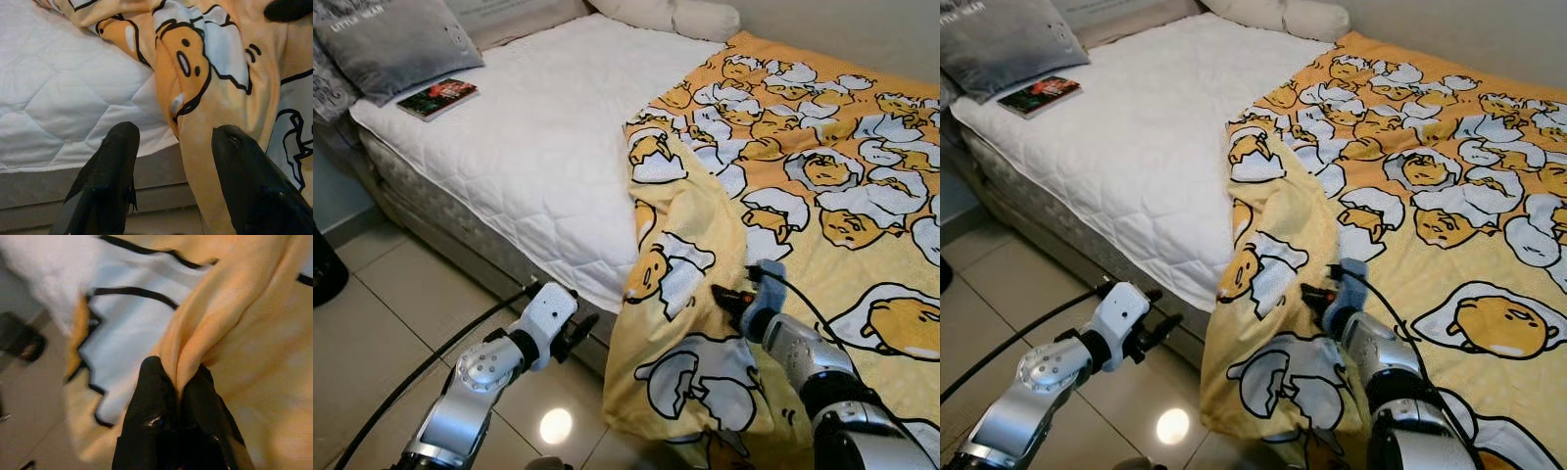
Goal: Clean up the room
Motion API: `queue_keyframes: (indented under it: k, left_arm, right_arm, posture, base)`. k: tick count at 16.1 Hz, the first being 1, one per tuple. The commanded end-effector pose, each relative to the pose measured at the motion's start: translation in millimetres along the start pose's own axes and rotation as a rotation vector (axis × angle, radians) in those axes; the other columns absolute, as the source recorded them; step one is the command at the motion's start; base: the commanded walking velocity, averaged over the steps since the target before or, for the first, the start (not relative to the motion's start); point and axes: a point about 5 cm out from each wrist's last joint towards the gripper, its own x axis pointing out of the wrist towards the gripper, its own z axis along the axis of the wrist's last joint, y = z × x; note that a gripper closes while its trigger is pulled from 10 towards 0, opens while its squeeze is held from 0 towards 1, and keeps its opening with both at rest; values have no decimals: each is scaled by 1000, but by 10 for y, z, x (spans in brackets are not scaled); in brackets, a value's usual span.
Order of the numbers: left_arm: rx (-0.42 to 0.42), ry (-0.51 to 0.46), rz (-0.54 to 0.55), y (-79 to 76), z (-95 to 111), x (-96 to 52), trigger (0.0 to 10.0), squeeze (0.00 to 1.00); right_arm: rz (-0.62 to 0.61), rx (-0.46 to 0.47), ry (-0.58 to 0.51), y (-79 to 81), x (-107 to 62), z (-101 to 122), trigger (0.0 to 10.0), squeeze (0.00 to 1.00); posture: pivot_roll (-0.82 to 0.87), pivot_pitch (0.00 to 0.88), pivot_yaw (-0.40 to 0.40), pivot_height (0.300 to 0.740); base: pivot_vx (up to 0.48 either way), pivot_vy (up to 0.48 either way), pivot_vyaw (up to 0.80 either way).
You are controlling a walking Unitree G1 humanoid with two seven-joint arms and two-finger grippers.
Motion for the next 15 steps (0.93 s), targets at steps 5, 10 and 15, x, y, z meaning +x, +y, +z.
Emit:
queue_keyframes:
  k: [5, 10, 15]
  left_arm:
    - [12, 7, 60, 201, 9, -50, 10000, 0]
    - [44, 58, 138, 511, -73, -286, 10000, 0]
    - [71, 112, 268, 968, -83, -677, 10000, 0]
  right_arm:
    - [340, -162, -46, 532, 50, 282, 0, 0]
    - [717, -338, -33, 1458, 76, 426, 0, 0]
    - [830, -461, 12, 1936, 148, 300, 10000, 0]
  posture:
    - [38, 0, -38, 740]
    - [59, 0, -27, 740]
    - [110, 0, -38, 740]
  base:
    - [0, 0, 0]
    - [0, 0, 0]
    - [0, 0, 0]
